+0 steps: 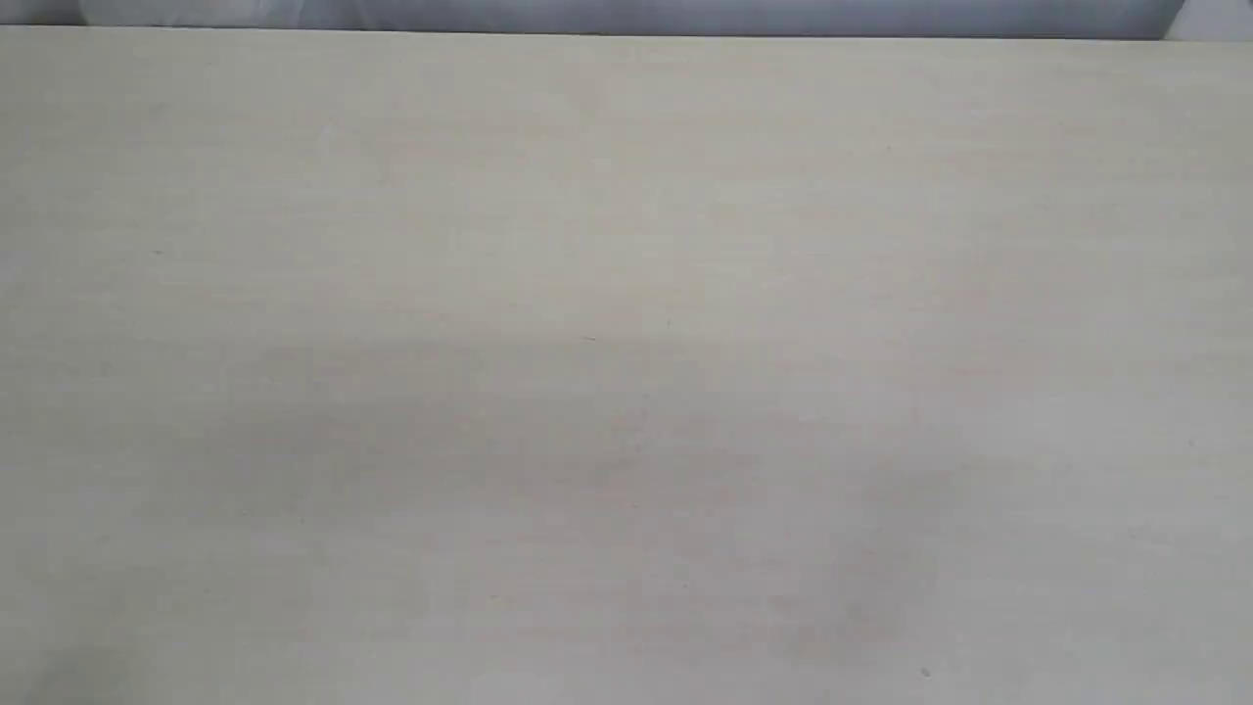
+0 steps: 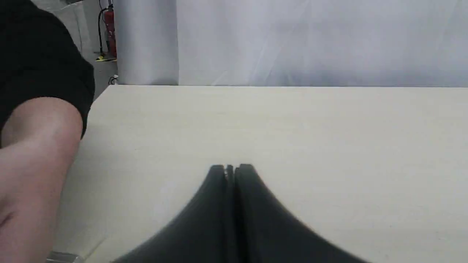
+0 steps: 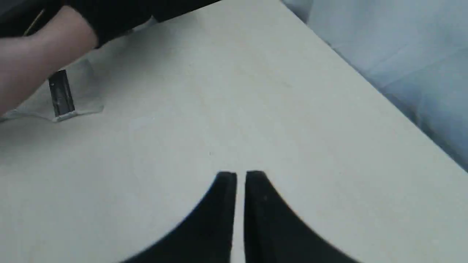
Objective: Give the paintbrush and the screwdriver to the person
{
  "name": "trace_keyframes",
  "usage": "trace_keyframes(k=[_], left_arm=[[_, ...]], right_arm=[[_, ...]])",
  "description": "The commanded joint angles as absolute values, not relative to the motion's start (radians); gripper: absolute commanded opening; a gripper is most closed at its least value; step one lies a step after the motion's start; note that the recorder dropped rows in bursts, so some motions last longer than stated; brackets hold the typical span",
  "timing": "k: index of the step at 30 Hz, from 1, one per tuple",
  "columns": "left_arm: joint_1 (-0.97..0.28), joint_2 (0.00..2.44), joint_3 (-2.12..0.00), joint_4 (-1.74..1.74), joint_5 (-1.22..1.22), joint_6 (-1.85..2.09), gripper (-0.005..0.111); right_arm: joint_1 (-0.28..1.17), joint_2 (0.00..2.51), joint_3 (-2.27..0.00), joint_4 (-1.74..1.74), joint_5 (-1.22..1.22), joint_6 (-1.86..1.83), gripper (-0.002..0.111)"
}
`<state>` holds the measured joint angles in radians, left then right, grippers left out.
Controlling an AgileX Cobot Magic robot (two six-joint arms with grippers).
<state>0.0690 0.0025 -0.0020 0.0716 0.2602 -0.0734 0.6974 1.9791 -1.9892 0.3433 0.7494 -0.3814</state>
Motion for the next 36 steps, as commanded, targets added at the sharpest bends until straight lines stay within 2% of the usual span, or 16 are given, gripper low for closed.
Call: trace_keyframes(k=[1, 9, 22, 31, 36], left_arm=[[0.063, 0.000, 0.000, 0.067, 0.250, -0.075, 0.000], [0.063, 0.000, 0.000, 0.071, 0.248, -0.075, 0.000], [0.063, 0.000, 0.000, 0.071, 0.250, -0.075, 0.000], [0.063, 0.000, 0.000, 0.069, 0.250, -0.075, 0.000], [0.063, 0.000, 0.000, 0.069, 0.250, -0.075, 0.000]], right_arm=[[0.668, 1.892, -1.925, 0.327, 0.775, -0.375, 0.004], [0.606, 1.621, -1.566, 0.320, 0.568, -0.400, 0.004], [0.606, 1.134, -0.913, 0.320, 0.171, -0.399, 0.004], [0.606, 0.831, -0.611, 0.289, 0.030, -0.366, 0.004], [0.606, 0.729, -0.526, 0.274, 0.015, -0.387, 0.004]])
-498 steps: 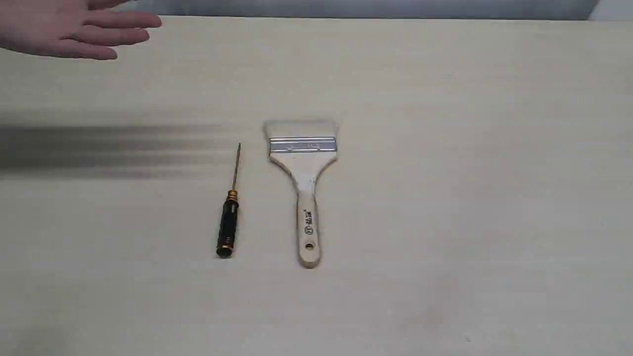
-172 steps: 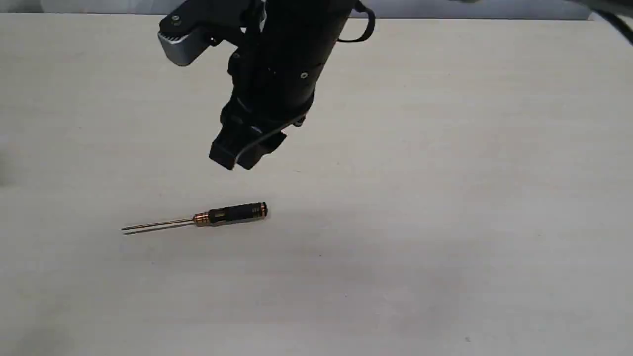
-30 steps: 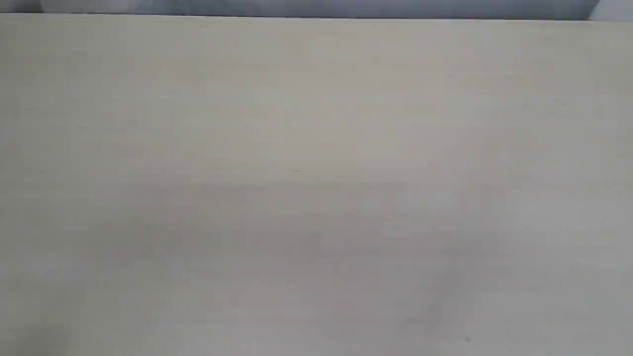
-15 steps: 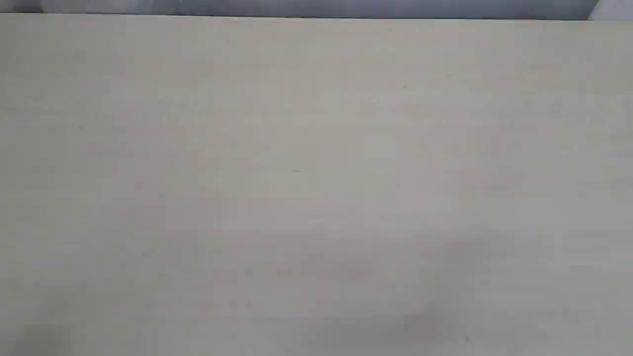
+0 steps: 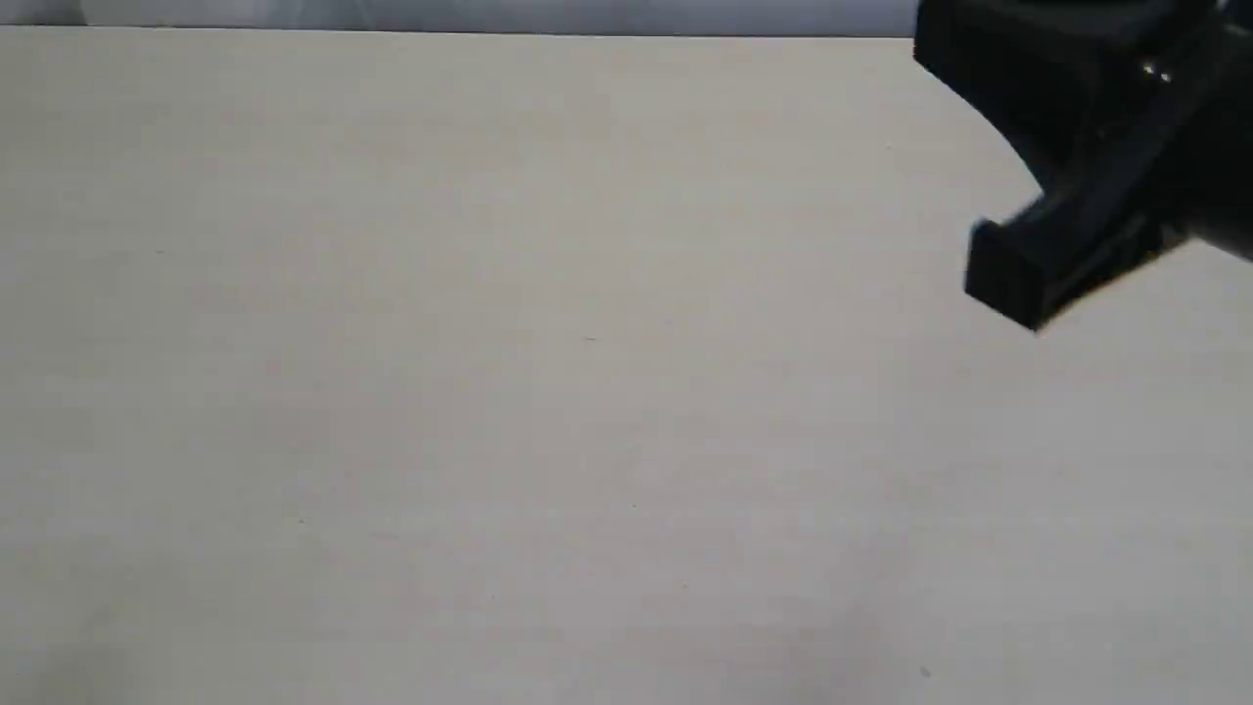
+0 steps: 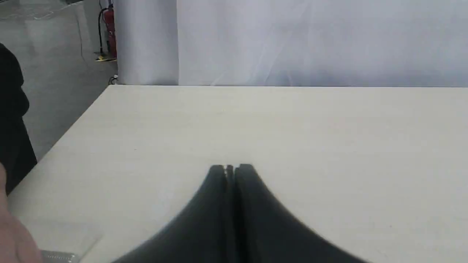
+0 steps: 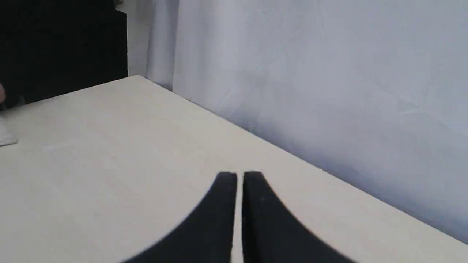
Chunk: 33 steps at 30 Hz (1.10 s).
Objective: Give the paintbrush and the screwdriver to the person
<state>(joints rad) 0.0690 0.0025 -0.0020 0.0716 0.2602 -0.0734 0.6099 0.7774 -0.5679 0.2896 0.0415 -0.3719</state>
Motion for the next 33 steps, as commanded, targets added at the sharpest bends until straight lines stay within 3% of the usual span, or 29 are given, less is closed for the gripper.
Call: trace_keyframes(k=[1, 10, 22, 28, 33], left_arm=[[0.063, 0.000, 0.000, 0.069, 0.250, -0.075, 0.000], [0.063, 0.000, 0.000, 0.067, 0.250, -0.075, 0.000], [0.063, 0.000, 0.000, 0.067, 0.250, -0.075, 0.000], [0.063, 0.000, 0.000, 0.067, 0.250, -0.075, 0.000], [0.063, 0.000, 0.000, 0.071, 0.248, -0.075, 0.000]], right_arm=[[0.606, 0.719, -0.512, 0.267, 0.009, -0.412, 0.004], [0.585, 0.683, -0.334, 0.341, -0.215, -0.457, 0.004], [0.084, 0.365, -0.184, 0.395, 0.000, -0.545, 0.004], [-0.024, 0.195, -0.106, 0.395, 0.000, -0.537, 0.004], [-0.033, 0.125, -0.007, 0.414, 0.000, -0.531, 0.004]])
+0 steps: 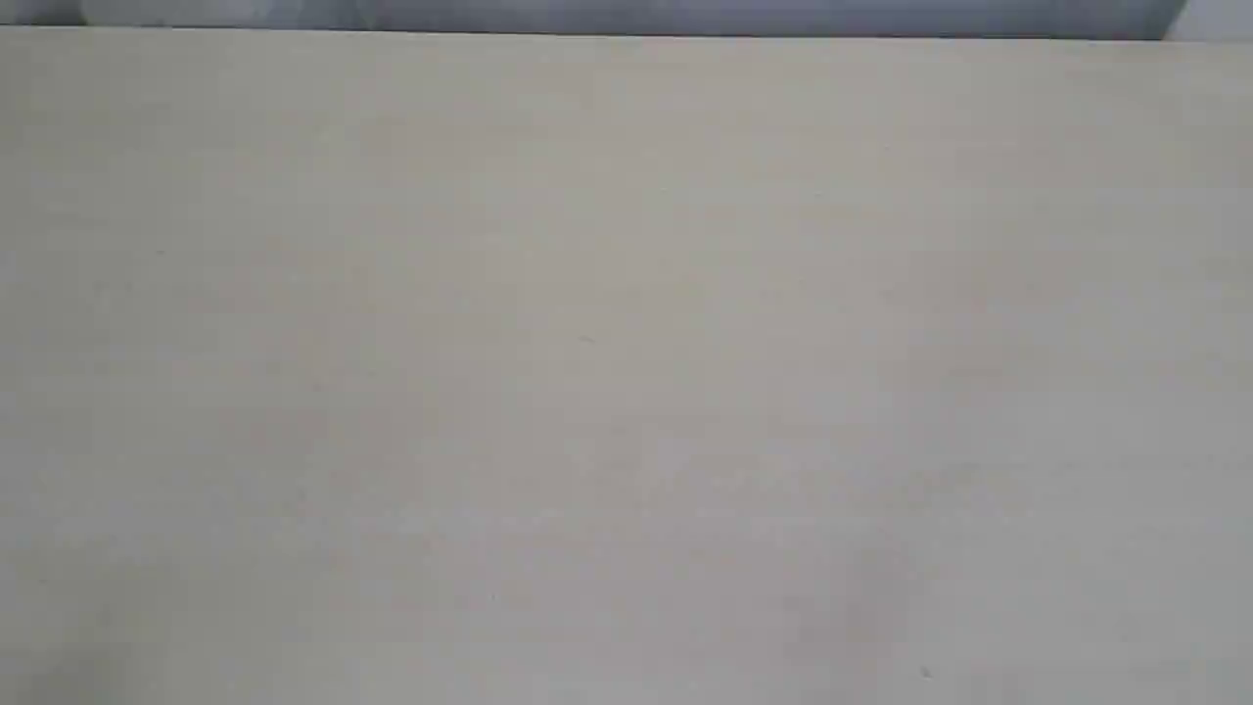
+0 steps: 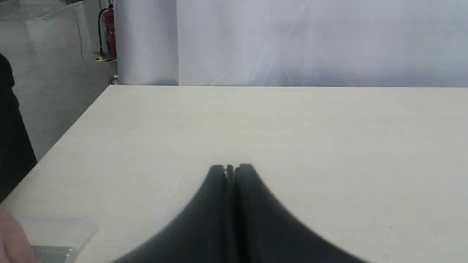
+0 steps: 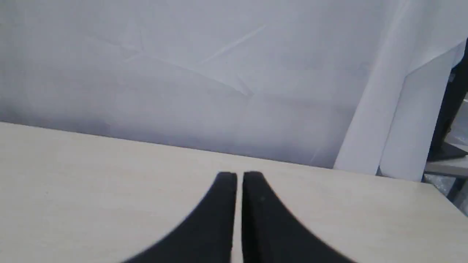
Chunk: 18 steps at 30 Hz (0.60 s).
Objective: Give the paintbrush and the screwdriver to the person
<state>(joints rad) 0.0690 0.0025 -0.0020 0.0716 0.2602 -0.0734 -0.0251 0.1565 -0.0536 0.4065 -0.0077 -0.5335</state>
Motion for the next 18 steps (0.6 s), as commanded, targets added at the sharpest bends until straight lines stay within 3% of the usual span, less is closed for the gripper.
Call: trace_keyframes(k=[1, 18], left_arm=[[0.063, 0.000, 0.000, 0.070, 0.250, -0.075, 0.000], [0.063, 0.000, 0.000, 0.070, 0.250, -0.075, 0.000]], right_arm=[[-0.033, 0.113, 0.000, 0.414, 0.000, -0.531, 0.004], [-0.033, 0.076, 0.000, 0.396, 0.000, -0.447, 0.004]])
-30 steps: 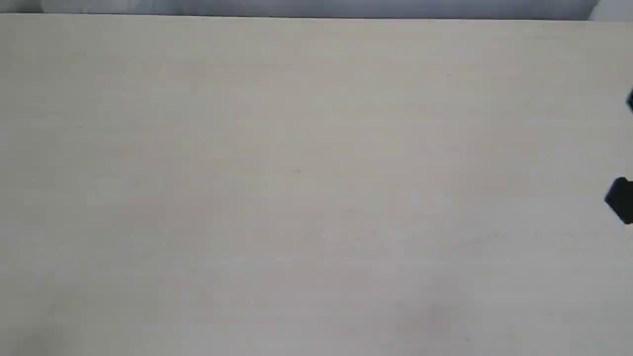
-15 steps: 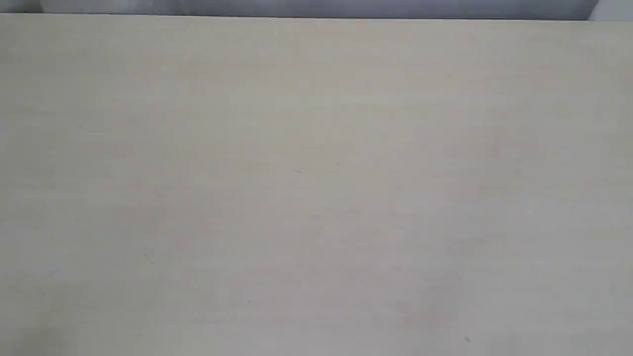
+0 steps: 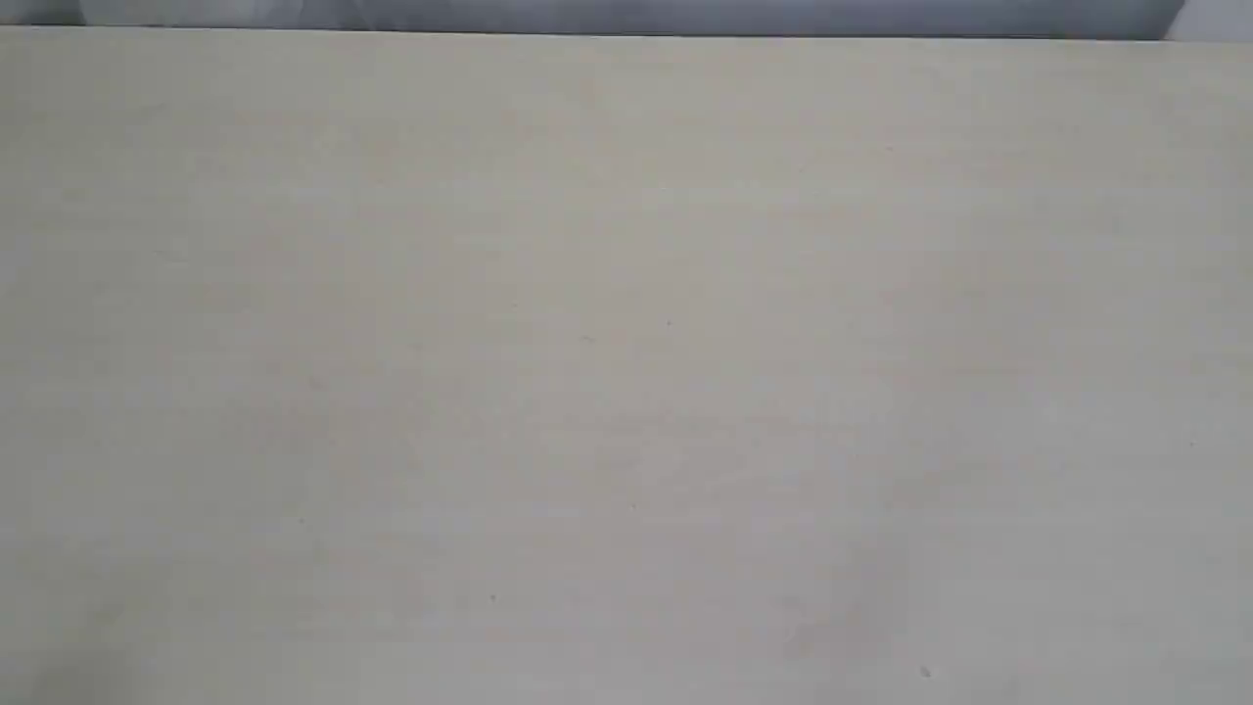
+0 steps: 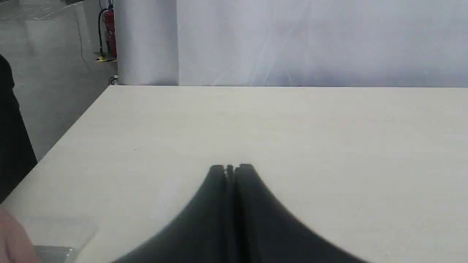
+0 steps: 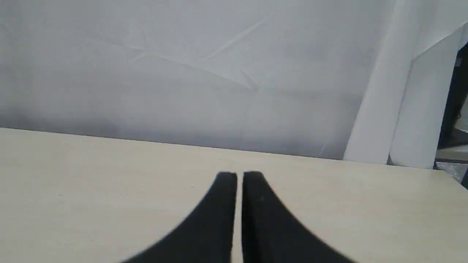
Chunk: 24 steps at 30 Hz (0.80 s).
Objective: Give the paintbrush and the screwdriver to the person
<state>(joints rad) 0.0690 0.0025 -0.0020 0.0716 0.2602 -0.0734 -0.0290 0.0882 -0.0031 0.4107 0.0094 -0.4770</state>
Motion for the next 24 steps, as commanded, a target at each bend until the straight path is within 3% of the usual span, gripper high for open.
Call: trace_keyframes(k=[1, 7, 24], left_arm=[[0.063, 0.000, 0.000, 0.070, 0.250, -0.075, 0.000], [0.063, 0.000, 0.000, 0.070, 0.250, -0.075, 0.000], [0.063, 0.000, 0.000, 0.067, 0.250, -0.075, 0.000]], right_arm=[[-0.033, 0.071, 0.000, 0.345, 0.000, -0.390, 0.004], [-0.033, 0.010, 0.000, -0.064, 0.000, 0.023, 0.004], [-0.033, 0.000, 0.000, -0.065, 0.047, 0.011, 0.004]])
